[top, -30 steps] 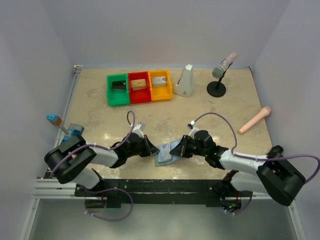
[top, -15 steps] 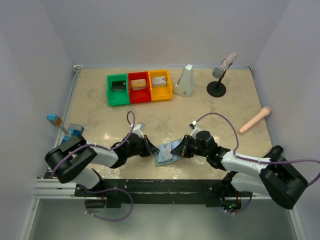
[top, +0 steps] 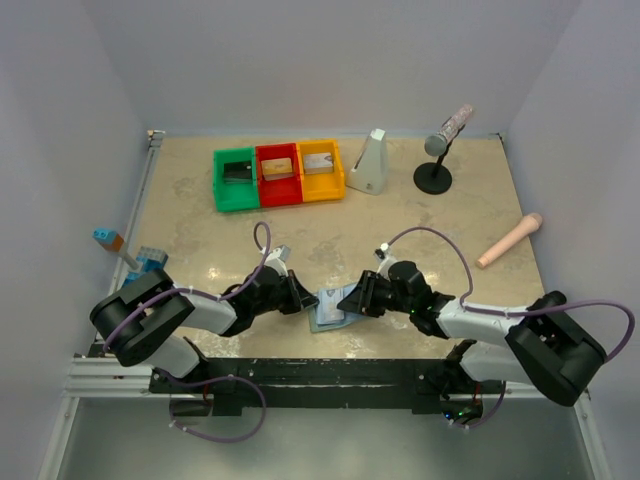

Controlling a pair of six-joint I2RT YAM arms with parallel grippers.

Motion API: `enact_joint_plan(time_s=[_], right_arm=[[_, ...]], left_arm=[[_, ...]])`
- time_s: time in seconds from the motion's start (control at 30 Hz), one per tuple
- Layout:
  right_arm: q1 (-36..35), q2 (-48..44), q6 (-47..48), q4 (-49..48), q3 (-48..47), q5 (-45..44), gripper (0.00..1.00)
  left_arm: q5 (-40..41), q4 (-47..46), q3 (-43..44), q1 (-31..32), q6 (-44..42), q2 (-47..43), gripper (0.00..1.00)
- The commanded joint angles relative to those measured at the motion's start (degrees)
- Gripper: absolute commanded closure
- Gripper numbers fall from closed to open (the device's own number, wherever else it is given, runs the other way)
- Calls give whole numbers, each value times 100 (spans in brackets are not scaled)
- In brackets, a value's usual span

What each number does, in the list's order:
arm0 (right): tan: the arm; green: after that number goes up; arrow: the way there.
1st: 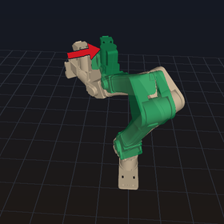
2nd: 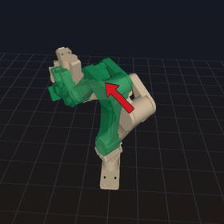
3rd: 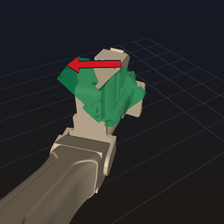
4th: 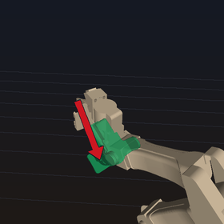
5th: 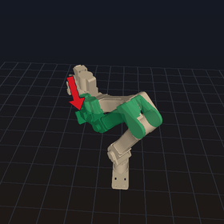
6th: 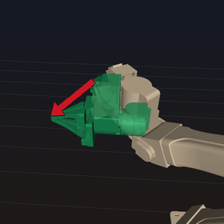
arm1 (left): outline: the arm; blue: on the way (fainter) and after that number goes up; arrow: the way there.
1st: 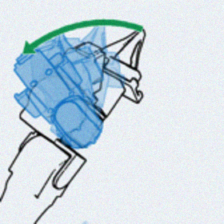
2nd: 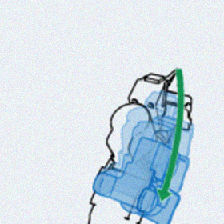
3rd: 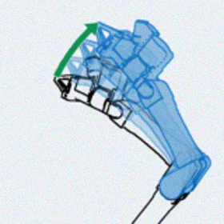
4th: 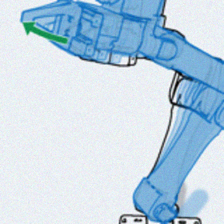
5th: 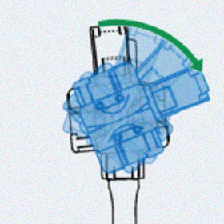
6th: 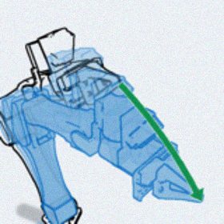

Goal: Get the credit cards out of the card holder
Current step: Remove the credit card from the card holder.

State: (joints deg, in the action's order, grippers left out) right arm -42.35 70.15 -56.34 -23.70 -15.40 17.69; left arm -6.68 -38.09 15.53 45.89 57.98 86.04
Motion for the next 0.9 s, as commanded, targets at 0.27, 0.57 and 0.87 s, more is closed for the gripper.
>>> enact_joint_plan(time_s=[0.27, 0.57, 0.87], right_arm=[[-2, 420, -167, -697, -253, 314, 57], [7, 746, -281, -785, -306, 261, 55], [7, 1035, -395, -1443, -280, 454, 59]], left_arm=[[-9, 979, -314, 87, -173, 449, 100], [-71, 733, -384, 96, -120, 572, 100], [-114, 530, -428, 113, -76, 686, 100]])
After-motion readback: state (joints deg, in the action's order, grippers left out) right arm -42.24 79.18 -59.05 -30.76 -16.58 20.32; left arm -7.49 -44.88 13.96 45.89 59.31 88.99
